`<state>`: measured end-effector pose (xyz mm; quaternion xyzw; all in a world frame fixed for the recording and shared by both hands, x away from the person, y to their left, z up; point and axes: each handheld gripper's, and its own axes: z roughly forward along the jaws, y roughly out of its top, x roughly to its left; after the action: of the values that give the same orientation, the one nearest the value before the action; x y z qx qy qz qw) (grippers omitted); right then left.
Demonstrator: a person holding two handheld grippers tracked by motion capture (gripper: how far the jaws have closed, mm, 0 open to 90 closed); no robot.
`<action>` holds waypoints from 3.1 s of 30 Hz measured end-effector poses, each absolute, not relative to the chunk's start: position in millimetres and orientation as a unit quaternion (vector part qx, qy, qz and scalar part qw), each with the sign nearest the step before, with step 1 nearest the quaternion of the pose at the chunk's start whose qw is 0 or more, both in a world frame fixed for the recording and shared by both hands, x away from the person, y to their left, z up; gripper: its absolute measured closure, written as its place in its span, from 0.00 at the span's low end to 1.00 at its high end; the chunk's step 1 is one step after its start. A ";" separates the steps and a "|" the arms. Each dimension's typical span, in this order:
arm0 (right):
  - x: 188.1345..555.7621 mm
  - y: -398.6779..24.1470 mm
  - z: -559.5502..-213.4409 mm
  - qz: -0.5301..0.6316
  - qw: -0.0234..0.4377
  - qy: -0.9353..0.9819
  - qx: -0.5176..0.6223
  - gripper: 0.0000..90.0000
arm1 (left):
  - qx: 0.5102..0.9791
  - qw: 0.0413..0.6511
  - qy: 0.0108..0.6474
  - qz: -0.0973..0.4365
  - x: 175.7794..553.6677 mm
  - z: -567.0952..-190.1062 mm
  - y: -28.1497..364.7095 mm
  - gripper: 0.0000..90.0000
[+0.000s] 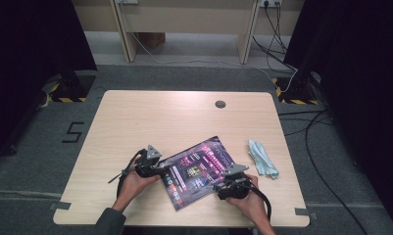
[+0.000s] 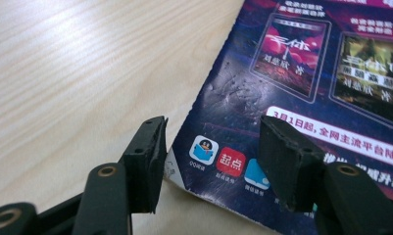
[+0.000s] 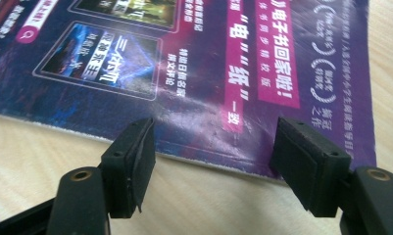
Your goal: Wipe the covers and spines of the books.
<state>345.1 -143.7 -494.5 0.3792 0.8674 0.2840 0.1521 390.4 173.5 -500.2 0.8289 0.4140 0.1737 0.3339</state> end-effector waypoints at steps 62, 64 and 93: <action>409.1 -195.3 -452.5 0.331 0.189 0.802 0.459 0.42 | 0.797 0.420 0.424 0.099 293.3 -494.9 176.6 0.34; 409.5 -203.4 -450.8 0.334 0.191 0.796 0.468 0.42 | 0.798 0.420 0.422 0.097 292.7 -494.9 178.5 0.36; 400.2 -286.3 -456.4 0.298 0.210 0.779 0.510 0.52 | 0.802 0.415 0.419 0.091 293.8 -499.5 181.2 0.29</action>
<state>400.2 -286.3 -456.4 0.5097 0.7794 0.2977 0.2099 293.8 181.2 -499.5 0.8023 0.4193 0.0910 0.4151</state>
